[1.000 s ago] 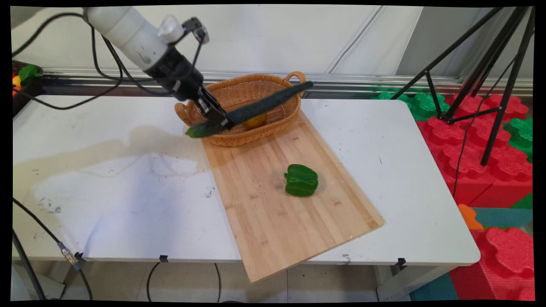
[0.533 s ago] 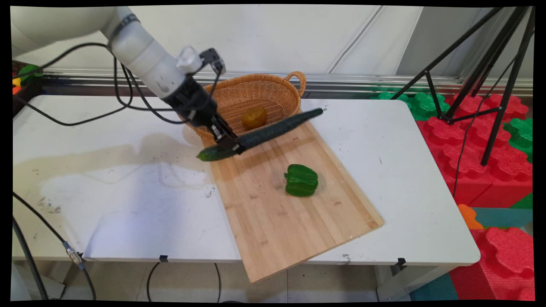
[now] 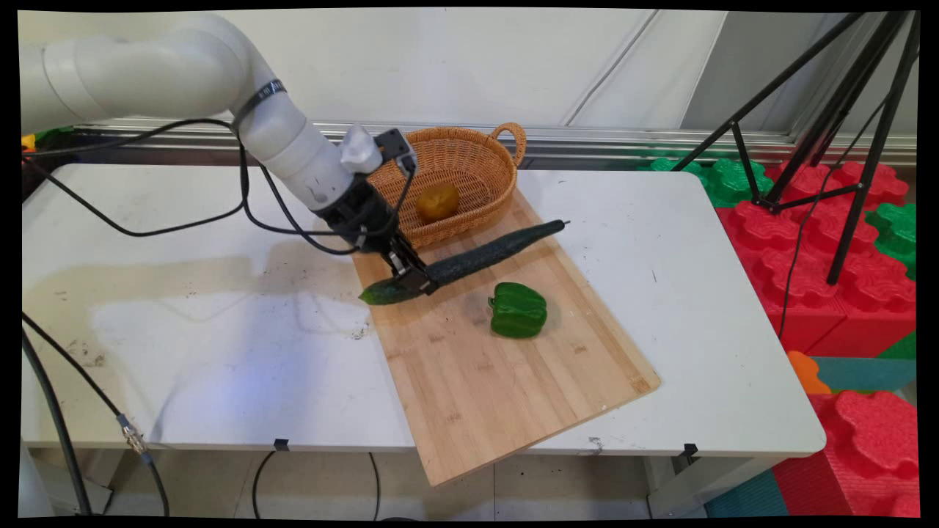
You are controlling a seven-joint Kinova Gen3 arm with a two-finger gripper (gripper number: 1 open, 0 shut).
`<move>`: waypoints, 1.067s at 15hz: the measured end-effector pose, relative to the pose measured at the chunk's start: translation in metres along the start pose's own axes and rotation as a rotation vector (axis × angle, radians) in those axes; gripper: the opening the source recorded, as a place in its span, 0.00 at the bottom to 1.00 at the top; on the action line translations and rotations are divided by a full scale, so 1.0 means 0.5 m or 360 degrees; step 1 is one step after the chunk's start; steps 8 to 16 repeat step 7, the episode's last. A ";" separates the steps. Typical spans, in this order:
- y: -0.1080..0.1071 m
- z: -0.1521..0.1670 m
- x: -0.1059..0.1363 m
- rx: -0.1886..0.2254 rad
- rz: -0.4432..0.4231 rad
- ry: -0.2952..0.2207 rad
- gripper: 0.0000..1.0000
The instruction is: Place the picked object on the cutting board
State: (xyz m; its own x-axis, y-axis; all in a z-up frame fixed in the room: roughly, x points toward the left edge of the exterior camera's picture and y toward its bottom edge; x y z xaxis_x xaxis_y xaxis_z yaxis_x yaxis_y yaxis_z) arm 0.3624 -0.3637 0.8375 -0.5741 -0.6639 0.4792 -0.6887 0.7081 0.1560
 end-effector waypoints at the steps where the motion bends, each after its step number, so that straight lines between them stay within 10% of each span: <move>1: 0.002 0.011 -0.002 0.0001 0.0004 -0.0008 0.00; 2: 0.004 0.018 -0.004 0.0003 0.0008 -0.0012 0.00; 3: 0.004 0.022 -0.004 0.0003 0.0011 -0.0013 1.00; 16: 0.006 0.033 -0.001 0.0023 0.0027 -0.0007 1.00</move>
